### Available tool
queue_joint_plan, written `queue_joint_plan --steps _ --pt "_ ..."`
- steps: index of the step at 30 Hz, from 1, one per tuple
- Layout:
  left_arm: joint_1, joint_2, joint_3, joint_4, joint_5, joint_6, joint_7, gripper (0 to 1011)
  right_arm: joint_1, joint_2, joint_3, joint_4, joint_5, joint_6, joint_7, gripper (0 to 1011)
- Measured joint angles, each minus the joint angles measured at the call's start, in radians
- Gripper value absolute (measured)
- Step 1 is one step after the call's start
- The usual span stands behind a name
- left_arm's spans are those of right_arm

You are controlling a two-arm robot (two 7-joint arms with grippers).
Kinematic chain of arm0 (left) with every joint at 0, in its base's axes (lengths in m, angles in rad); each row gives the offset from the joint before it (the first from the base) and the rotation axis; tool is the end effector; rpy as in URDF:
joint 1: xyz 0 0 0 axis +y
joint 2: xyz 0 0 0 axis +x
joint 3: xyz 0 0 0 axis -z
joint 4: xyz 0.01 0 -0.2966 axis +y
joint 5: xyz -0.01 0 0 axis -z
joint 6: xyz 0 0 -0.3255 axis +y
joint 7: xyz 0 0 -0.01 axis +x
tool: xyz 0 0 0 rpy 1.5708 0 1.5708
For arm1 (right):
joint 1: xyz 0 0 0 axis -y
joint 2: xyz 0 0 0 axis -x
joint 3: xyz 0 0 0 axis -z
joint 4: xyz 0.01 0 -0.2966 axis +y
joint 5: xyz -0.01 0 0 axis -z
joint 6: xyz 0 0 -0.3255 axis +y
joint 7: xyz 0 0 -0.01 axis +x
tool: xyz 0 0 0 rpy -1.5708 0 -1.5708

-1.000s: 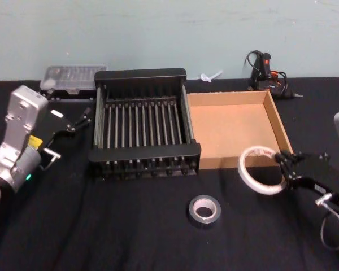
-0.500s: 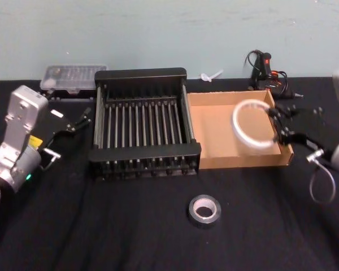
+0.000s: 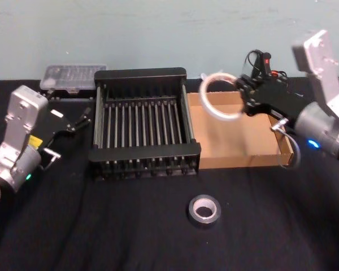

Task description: Pick up the white tape and place it into the black box , Pick up the silver tape and place it into the brown box.

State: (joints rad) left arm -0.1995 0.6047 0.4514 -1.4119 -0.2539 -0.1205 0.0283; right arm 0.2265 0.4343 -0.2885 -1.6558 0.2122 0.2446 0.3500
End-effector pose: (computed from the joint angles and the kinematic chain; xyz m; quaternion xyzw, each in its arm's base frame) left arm 0.3749 0.0820 -0.3108 0.1415 -0.1324 0.5799 0.7913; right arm 0.3887 -0.0285 -0.2141 -0.1195 -0.0657 -0.4642 0.8752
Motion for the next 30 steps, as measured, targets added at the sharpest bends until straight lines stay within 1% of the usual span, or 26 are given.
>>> queue_joint_plan --steps 1,3,4,5,7,8,9,10,13,17,19,22,25,26,30 --pt "0.000 0.000 0.000 0.000 0.000 0.000 0.000 1001 0.013 -0.006 -0.009 0.011 -0.003 -0.004 0.004 73" --pt "0.000 0.000 0.000 0.000 0.000 0.000 0.000 1001 0.055 -0.028 -0.041 0.052 -0.019 -0.023 0.016 73" --pt "0.000 0.000 0.000 0.000 0.000 0.000 0.000 1001 0.055 -0.028 -0.041 0.052 -0.019 -0.023 0.016 73" --pt "0.000 0.000 0.000 0.000 0.000 0.000 0.000 1001 0.076 -0.040 -0.056 0.076 -0.027 -0.036 0.023 73" --pt "0.000 0.000 0.000 0.000 0.000 0.000 0.000 1001 0.099 -0.053 -0.074 0.102 -0.034 -0.052 0.032 73" --pt "0.000 0.000 0.000 0.000 0.000 0.000 0.000 1001 0.120 -0.066 -0.091 0.129 -0.040 -0.068 0.042 73" --pt "0.000 0.000 0.000 0.000 0.000 0.000 0.000 1001 0.120 -0.066 -0.091 0.129 -0.040 -0.068 0.042 73" --pt "0.000 0.000 0.000 0.000 0.000 0.000 0.000 1001 0.153 -0.085 -0.114 0.170 -0.048 -0.093 0.057 73" --pt "0.000 0.000 0.000 0.000 0.000 0.000 0.000 1001 0.181 -0.104 -0.136 0.211 -0.055 -0.115 0.070 73" --pt "0.000 0.000 0.000 0.000 0.000 0.000 0.000 1001 0.230 -0.143 -0.174 0.293 -0.068 -0.153 0.088 73" --pt "0.000 0.000 0.000 0.000 0.000 0.000 0.000 1001 0.245 -0.155 -0.185 0.319 -0.071 -0.163 0.092 73" --pt "0.000 0.000 0.000 0.000 0.000 0.000 0.000 1001 0.276 -0.187 -0.205 0.382 -0.078 -0.188 0.099 73" --pt "0.000 0.000 0.000 0.000 0.000 0.000 0.000 1002 0.292 -0.203 -0.215 0.417 -0.082 -0.202 0.100 73" --pt "0.000 0.000 0.000 0.000 0.000 0.000 0.000 1001 0.301 -0.213 -0.221 0.439 -0.085 -0.210 0.101 73" --pt "0.000 0.000 0.000 0.000 0.000 0.000 0.000 1001 0.315 -0.231 -0.232 0.478 -0.092 -0.221 0.102 73"
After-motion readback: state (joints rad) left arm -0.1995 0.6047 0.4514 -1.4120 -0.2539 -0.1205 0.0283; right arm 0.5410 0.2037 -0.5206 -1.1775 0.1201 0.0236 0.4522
